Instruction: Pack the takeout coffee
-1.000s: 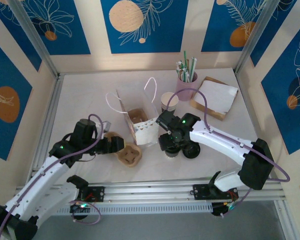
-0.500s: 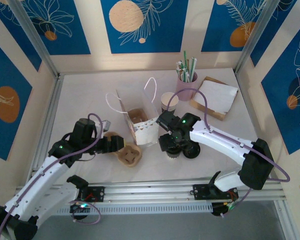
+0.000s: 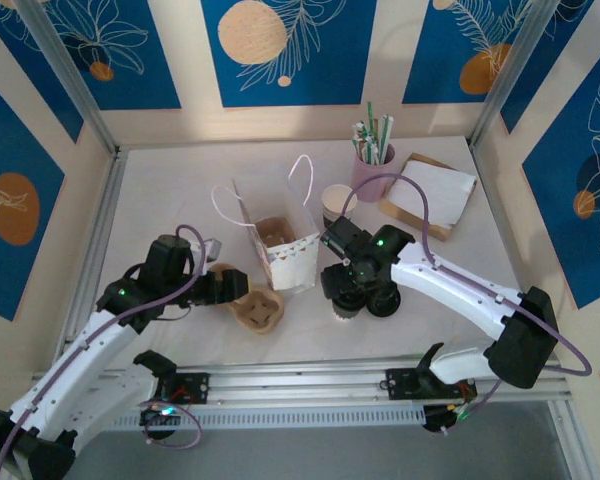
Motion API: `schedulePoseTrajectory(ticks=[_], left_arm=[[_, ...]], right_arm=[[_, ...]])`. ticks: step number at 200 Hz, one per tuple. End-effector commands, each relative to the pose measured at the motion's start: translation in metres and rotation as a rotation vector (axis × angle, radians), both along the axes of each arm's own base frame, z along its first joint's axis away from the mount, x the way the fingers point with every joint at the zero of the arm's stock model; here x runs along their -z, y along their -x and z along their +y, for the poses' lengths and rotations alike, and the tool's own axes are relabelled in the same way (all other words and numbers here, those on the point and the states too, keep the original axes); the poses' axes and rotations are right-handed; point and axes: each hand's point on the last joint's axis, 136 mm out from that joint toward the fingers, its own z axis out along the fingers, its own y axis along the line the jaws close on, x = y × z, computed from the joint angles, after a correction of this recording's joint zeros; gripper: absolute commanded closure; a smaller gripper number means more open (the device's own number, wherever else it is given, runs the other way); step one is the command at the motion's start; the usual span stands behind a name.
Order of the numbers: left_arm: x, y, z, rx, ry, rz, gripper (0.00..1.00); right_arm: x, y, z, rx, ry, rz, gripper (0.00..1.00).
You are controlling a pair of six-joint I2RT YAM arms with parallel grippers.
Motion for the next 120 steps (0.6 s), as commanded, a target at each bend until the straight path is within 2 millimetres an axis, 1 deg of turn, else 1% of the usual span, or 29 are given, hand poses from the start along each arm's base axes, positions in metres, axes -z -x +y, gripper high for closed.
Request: schedulePoseTrajectory(ticks=[1,55,81,106,120], left_arm=[[-0.008,0.002,-0.001,0.012,0.001,-0.019,0.21],[-0.007,0.003,0.0,0.009,0.001,-0.016,0.21],[-0.006,0.004,0.0,0.009,0.001,-0.017,0.21],[-0.006,0.004,0.0,0.008,0.001,-0.014,0.21],[-0.006,0.003,-0.001,0.01,0.002,-0.016,0.21]], right_arm=[[0.003,0.008,-0.001,0.01,0.005,0.043,0.11],[0.012,0.011,-0.003,0.016,0.041,0.072,0.1],[0.015,0.013,-0.003,0.015,0.045,0.087,0.11],[0.016,0.016,-0.003,0.016,0.05,0.102,0.16],[0.017,0.017,-0.003,0.019,0.054,0.112,0.16]])
